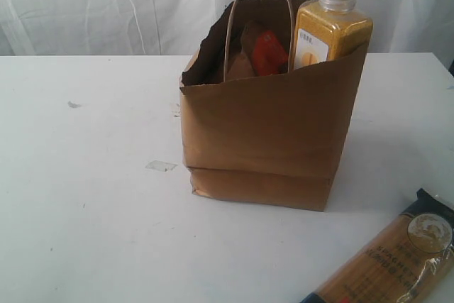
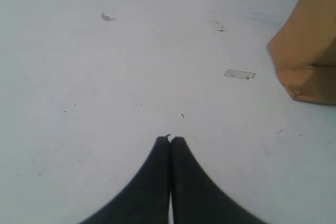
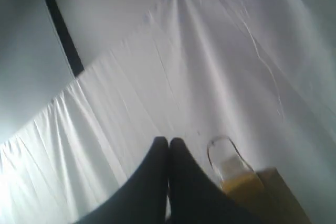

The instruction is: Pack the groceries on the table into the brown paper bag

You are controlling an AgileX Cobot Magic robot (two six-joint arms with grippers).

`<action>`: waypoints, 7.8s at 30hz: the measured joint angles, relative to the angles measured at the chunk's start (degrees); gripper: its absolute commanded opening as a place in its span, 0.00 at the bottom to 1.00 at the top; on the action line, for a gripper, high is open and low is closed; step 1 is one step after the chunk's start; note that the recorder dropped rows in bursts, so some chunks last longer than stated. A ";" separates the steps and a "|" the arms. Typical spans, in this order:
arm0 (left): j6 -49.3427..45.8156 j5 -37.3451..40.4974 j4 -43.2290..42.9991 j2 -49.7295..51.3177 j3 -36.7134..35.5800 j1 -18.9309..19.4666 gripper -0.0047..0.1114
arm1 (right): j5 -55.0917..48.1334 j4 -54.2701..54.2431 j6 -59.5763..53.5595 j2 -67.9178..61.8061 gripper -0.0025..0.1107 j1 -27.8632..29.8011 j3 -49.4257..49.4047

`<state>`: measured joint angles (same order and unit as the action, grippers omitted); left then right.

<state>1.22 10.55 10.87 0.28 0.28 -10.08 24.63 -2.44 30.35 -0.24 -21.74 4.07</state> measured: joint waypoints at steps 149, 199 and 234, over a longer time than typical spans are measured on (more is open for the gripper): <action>-0.09 0.00 0.00 0.00 0.00 0.00 0.04 | -58.94 15.47 -22.02 -60.58 0.02 8.82 54.91; -0.21 0.00 0.00 0.00 0.00 0.00 0.04 | -68.36 5.03 -28.40 -79.40 0.02 -14.23 101.02; -0.21 0.00 0.00 0.00 0.00 0.00 0.04 | -65.60 14.78 -10.10 -86.57 0.02 -14.83 84.78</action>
<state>1.01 10.55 10.87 0.28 0.28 -10.08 -40.97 12.34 20.25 -86.81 -36.57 88.85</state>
